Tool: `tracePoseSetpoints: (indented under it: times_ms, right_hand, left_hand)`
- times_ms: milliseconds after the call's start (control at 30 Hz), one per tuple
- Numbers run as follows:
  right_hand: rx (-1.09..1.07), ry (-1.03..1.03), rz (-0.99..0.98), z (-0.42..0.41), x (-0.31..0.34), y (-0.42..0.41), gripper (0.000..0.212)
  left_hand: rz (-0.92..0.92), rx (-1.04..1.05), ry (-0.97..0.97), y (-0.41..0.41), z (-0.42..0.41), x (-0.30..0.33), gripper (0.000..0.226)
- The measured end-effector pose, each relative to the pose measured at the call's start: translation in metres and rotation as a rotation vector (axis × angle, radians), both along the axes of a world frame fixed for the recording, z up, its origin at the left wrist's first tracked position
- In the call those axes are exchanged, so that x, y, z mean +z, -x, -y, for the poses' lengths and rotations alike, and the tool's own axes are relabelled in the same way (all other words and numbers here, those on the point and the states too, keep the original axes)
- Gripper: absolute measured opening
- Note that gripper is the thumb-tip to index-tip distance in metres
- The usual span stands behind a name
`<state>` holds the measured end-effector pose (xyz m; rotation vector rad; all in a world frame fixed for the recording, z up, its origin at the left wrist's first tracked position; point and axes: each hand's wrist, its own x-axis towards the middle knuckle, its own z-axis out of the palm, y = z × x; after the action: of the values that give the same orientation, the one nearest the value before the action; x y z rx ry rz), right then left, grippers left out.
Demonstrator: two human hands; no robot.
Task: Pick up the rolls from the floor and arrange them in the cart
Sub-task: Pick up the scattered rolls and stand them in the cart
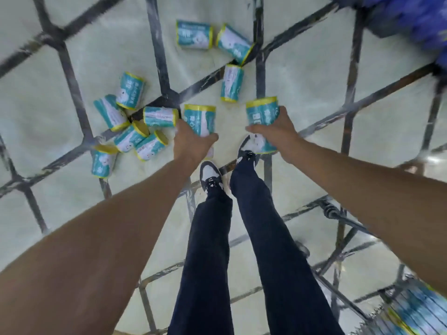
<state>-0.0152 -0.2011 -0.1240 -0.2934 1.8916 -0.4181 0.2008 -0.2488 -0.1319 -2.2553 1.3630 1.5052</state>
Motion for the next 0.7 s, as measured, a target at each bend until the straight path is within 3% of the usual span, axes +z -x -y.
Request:
tracePoseSetpoints:
  times_ms: [167,267,333,400,500,700]
  right_hand:
    - [-0.36,0.103,0.051,-0.027,0.212,0.014,0.066]
    - [-0.404,0.194,0.035,-0.056,0.327,0.02,0.063]
    - [-0.41,0.255,0.011,-0.084,0.381,0.021,0.065]
    - [-0.434,0.298,-0.018,-0.115,0.424,0.025,0.065]
    - [-0.523,0.357,-0.027,-0.175,0.475,0.034,0.066]
    - [-0.68,0.429,-0.029,-0.338,0.51,0.065,0.072]
  left_hand:
    - [-0.114,-0.019,0.051,0.033,-0.004,0.197,0.068]
    - [-0.176,-0.082,0.118,0.056,-0.021,0.306,0.061]
    - [-0.199,-0.109,0.12,0.064,-0.039,0.355,0.083]
    - [-0.189,-0.156,0.166,0.073,-0.06,0.4,0.097]
    - [-0.252,-0.175,0.192,0.086,-0.105,0.455,0.076]
    - [-0.372,-0.194,0.218,0.113,-0.24,0.495,0.064]
